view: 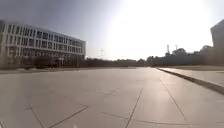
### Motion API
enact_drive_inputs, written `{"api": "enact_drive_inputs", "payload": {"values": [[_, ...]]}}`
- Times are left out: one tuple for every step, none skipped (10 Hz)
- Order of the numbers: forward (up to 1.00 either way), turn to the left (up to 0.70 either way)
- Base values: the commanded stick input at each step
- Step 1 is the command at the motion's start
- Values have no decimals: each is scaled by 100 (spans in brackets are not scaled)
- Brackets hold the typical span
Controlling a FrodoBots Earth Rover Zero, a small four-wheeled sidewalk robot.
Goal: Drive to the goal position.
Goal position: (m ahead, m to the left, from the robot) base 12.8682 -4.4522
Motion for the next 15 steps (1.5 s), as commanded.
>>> {"api": "enact_drive_inputs", "payload": {"values": [[9, 1], [9, 1], [9, 1], [9, 1], [9, 1], [9, 1], [9, 1], [9, 1], [9, 1], [9, 1], [9, 1], [9, 1], [9, 0], [9, 1], [9, 1]]}}
